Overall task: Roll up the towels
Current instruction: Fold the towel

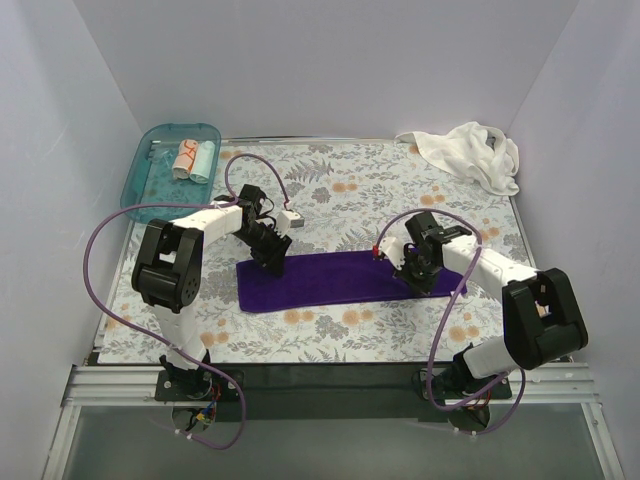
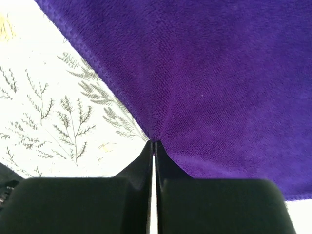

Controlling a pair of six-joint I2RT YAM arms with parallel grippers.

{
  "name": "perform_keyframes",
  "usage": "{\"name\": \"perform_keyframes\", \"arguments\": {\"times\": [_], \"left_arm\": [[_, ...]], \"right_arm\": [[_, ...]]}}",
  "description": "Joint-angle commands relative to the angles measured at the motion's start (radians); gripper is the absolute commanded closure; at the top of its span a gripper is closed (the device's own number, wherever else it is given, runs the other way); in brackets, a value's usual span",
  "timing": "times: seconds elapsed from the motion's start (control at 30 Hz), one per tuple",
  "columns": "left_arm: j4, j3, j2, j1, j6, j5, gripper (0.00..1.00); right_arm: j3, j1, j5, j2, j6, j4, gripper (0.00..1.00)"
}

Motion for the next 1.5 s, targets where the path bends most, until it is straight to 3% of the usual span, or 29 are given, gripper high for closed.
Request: {"name": "perform_keyframes", "arguments": {"times": [0.0, 0.17, 0.23, 0.43, 0.63, 0.83, 1.03, 1.13, 1.27, 1.47], "left_arm": [[0.011, -0.008, 0.007, -0.001, 0.002, -0.029, 0.71], [0.006, 0.0, 0.006, 0.0, 0.008, -0.029, 0.71], [0.001, 0.0, -0.006, -0.001, 0.019, -0.022, 0.71], [-0.049, 0.014, -0.095, 0.008, 0.082, 0.055, 0.69], [-0.132, -0.015, -0.221, 0.023, 0.134, 0.021, 0.7], [-0.21, -0.138, -0.299, 0.023, 0.238, -0.071, 0.74], [-0.154, -0.29, -0.269, 0.023, 0.243, -0.257, 0.79], [-0.076, -0.345, -0.25, 0.023, 0.228, -0.349, 0.81], [-0.011, -0.341, -0.204, 0.037, 0.217, -0.408, 0.82], [-0.055, -0.247, -0.169, 0.061, 0.225, -0.376, 0.81]], "right_arm": [[-0.026, 0.005, -0.02, -0.003, -0.031, -0.04, 0.99], [-0.023, 0.005, -0.021, 0.051, -0.005, -0.006, 0.99], [-0.013, 0.005, -0.026, 0.066, 0.005, -0.004, 0.86], [0.05, 0.004, -0.064, 0.028, 0.025, -0.059, 0.7], [0.144, -0.054, -0.089, -0.02, 0.058, -0.086, 0.71], [0.185, -0.189, -0.086, 0.069, 0.039, -0.106, 0.73], [0.19, -0.329, -0.081, 0.213, 0.009, -0.083, 0.83], [0.202, -0.37, -0.066, 0.275, 0.005, -0.055, 0.83], [0.254, -0.374, -0.04, 0.344, 0.03, -0.014, 0.83], [0.389, -0.374, -0.052, 0.404, 0.081, -0.024, 0.77]]}}
